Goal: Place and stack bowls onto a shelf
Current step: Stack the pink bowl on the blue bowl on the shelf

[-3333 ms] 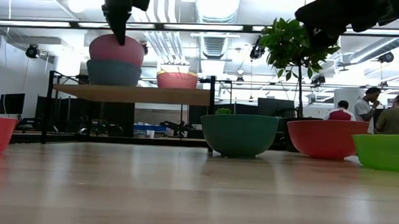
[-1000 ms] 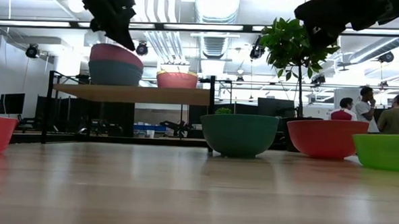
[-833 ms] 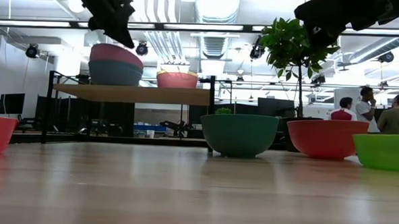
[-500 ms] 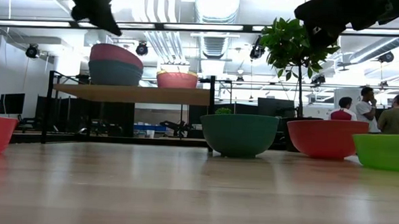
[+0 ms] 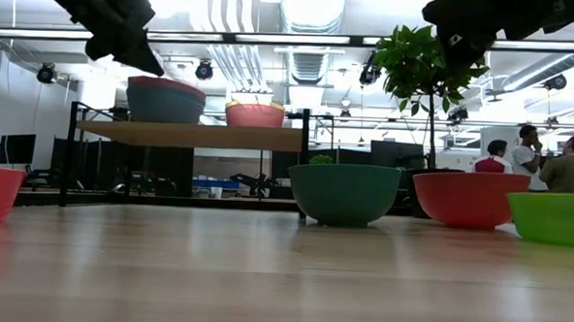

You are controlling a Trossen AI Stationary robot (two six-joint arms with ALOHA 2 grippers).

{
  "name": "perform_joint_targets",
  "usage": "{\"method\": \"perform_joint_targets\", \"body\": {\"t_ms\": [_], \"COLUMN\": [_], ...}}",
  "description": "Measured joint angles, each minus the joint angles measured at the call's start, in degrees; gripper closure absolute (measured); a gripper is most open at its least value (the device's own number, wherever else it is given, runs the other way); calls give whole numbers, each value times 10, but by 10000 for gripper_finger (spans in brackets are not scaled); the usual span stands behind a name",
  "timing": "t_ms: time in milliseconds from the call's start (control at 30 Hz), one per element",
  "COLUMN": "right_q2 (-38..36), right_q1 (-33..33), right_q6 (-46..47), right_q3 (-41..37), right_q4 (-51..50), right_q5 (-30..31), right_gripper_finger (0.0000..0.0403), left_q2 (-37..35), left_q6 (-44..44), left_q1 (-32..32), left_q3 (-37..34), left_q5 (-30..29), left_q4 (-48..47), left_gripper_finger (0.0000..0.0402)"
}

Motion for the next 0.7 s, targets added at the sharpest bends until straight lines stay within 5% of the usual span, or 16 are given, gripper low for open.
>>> {"method": "perform_joint_targets", "body": {"t_ms": [167, 333, 700], "right_q2": [0, 0, 0], "right_q1": [0, 0, 0], "right_q6": [5, 12, 11], "right_q3": [0, 0, 0], "right_q4": [1, 4, 4], "right_q5": [0, 0, 0], "right_gripper_finger": [394, 394, 394], "left_q2": [-6, -10, 22], "left_q6": [19, 59, 46], "left_q1": [0, 1, 11], "left_q3": [38, 82, 23], "left_q5": [-6, -102, -177], "left_q4": [-2, -1, -11], "left_gripper_finger": [402, 401, 401]}}
